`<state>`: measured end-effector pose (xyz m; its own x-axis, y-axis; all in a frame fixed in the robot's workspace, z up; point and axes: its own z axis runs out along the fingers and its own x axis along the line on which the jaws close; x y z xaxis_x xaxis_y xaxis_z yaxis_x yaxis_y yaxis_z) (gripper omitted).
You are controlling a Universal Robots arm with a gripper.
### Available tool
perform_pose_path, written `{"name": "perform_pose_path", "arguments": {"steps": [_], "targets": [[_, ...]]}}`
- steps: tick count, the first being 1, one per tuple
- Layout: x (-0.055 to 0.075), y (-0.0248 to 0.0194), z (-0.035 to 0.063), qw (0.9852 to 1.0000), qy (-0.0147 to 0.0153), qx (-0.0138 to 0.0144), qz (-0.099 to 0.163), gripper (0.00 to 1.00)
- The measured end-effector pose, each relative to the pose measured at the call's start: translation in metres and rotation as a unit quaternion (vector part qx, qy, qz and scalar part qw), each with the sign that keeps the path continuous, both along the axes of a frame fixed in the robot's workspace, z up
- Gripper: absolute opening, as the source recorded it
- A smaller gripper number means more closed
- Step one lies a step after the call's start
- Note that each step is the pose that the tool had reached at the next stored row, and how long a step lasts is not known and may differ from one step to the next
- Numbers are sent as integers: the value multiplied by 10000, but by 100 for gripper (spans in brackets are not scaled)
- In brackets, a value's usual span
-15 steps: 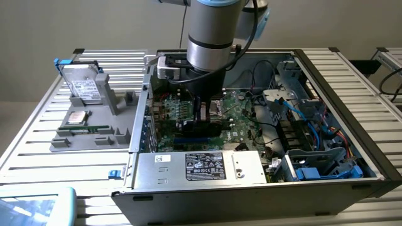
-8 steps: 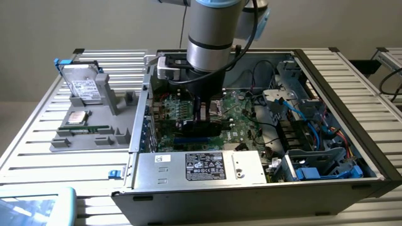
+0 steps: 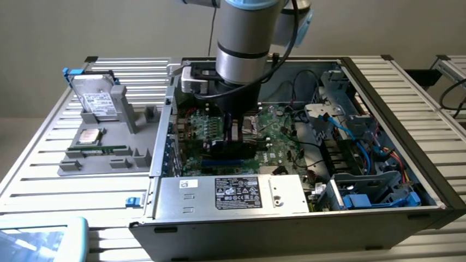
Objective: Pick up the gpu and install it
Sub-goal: 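Insert the gpu into the slot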
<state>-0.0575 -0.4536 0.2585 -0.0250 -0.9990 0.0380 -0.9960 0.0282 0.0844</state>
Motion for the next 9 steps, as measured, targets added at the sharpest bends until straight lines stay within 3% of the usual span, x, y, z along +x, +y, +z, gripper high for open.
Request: {"name": "perform_pose_path", "arguments": {"steps": [6,9], "targets": [[-1,-13,-1,10000,1,13,0,27],[-2,-13,-8,10000,0,45,0,27]]}}
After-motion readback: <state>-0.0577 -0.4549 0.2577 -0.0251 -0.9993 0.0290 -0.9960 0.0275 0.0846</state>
